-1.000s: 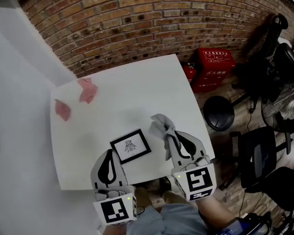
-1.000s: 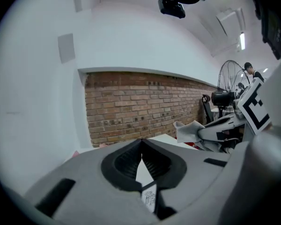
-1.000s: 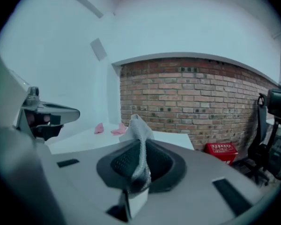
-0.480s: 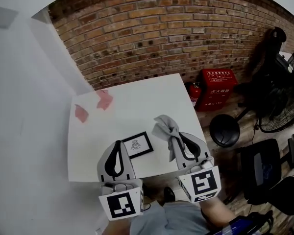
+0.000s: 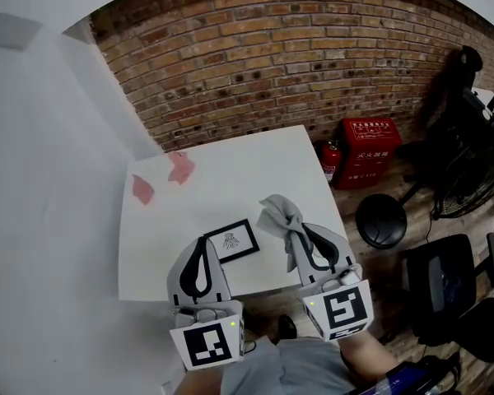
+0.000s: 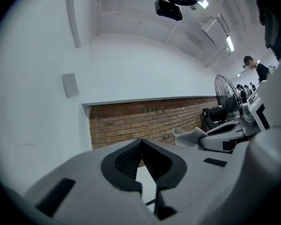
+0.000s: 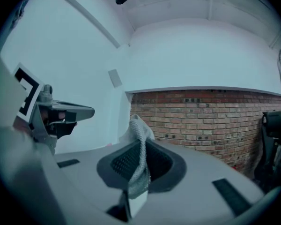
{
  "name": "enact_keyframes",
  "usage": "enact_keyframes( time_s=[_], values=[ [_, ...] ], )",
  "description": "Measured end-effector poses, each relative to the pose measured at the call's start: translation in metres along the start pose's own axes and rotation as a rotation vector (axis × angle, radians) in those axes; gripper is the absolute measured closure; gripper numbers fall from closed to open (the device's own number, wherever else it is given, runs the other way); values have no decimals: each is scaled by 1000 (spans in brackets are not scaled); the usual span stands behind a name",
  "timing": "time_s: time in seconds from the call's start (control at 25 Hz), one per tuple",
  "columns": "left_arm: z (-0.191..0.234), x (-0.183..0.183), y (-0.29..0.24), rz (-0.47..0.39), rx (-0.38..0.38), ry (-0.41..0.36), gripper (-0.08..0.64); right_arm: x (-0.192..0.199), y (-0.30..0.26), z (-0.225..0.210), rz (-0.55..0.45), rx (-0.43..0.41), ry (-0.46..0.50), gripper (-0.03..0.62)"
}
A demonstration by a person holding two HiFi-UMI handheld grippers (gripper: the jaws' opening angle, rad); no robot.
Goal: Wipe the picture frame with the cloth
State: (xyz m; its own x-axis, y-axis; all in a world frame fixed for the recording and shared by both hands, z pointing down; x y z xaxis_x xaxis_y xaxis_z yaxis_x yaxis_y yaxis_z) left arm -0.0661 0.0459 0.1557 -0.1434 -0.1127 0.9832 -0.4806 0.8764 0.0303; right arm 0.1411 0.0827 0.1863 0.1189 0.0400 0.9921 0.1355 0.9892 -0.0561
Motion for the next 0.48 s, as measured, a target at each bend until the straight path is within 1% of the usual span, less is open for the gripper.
enact_keyframes(
  time_s=[0.32,0.48],
  values=[
    [-1,0,1,13,-5,7,551,2,1,5,24,-24,-35,558],
    [-1,1,1,4,-5,-18,551,4,1,4,24,-27,-37,558]
  ],
)
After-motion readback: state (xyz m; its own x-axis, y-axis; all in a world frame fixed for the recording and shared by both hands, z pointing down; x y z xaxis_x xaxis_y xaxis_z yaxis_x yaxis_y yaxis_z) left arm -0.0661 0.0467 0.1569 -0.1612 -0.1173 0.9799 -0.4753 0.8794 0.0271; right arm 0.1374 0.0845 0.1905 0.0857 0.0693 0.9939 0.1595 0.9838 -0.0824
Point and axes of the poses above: the fingertips, and each gripper's own axes: y backward along the fingers, z to its left, x out of its underside, the point moved 9 cm from there along y, backward along the fingers, and after that the axes turned 2 degrees about x, right-handed, at the moved point
